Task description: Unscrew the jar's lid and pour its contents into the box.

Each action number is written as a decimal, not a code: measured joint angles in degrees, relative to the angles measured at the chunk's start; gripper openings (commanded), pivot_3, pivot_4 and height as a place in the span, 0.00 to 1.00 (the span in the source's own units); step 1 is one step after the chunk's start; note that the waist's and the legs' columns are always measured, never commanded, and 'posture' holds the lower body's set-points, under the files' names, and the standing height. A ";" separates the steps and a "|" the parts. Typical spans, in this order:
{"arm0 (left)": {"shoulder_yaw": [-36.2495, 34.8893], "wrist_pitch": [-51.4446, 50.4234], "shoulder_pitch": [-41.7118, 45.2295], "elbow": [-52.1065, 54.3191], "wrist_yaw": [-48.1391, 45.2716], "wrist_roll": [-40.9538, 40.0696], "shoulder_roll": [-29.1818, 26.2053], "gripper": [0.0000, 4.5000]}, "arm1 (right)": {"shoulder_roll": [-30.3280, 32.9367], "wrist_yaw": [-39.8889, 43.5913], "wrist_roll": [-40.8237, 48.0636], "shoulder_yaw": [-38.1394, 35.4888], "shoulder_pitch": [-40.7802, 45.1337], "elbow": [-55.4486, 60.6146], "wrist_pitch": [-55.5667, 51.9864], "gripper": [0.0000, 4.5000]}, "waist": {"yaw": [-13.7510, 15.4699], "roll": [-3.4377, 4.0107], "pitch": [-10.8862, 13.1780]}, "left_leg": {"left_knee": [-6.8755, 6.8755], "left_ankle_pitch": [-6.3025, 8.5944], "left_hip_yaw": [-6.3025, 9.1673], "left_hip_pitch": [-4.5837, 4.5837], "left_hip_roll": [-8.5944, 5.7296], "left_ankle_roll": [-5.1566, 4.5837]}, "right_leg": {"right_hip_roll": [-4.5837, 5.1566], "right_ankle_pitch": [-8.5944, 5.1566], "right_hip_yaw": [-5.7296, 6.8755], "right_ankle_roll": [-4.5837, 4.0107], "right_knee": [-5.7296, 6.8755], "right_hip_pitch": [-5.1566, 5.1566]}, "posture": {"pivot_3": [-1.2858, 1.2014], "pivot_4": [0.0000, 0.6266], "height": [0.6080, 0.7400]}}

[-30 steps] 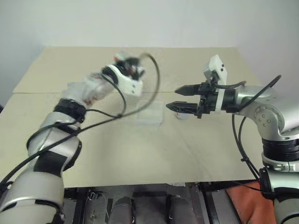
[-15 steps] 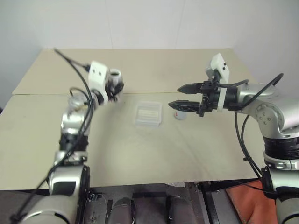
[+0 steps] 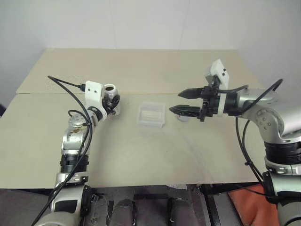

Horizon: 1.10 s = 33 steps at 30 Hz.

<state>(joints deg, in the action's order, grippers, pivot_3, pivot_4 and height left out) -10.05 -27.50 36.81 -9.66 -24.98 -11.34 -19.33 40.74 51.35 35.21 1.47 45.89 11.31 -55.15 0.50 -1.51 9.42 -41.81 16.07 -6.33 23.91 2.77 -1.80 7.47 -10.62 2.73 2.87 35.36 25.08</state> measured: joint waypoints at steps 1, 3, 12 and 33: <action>0.01 0.20 0.60 -0.14 -0.63 -0.31 0.00 0.44 | -0.13 -0.22 0.00 0.00 -0.11 0.10 0.00 0.99 | 0.04 0.00 0.00 | 0.00 0.00 0.00 0.00 0.00 0.00 | 0.00 0.00 0.00 0.00 -0.02 0.00 | 0.52 0.24 1.00; 0.01 1.05 1.28 -0.14 -1.22 -0.77 0.00 0.44 | -0.20 -0.35 0.00 0.00 -0.23 0.25 0.00 0.99 | 0.03 0.00 0.00 | 0.00 0.00 0.00 0.00 -0.01 0.00 | 0.00 0.00 0.00 0.00 -0.04 -0.01 | 0.52 0.24 1.00; 12.36 21.91 6.59 -9.46 -5.77 12.25 -9.29 0.44 | 0.94 0.14 -0.83 0.30 -1.31 0.25 0.03 0.99 | 0.27 0.00 0.00 | 0.05 -0.01 -0.01 0.03 -0.03 0.01 | 0.00 0.06 0.05 -0.09 -0.24 -0.01 | 0.52 0.24 1.00; 69.52 60.98 43.03 -41.20 41.57 96.03 -10.16 0.44 | -0.15 -2.29 -1.82 0.45 2.01 -0.27 -0.19 0.99 | 0.67 0.38 -0.20 | 0.04 0.06 -0.17 0.52 -0.02 -0.14 | 0.06 0.18 0.11 0.02 -0.24 0.48 | 0.52 0.24 1.00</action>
<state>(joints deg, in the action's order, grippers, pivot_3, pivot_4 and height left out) 59.47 33.48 79.84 -50.87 16.59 84.70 -29.50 40.60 49.06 33.39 1.92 47.90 11.04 -55.34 1.17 -1.13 9.22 -41.77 16.13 -6.51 24.43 2.75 -1.94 7.53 -10.44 2.84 2.90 35.12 25.56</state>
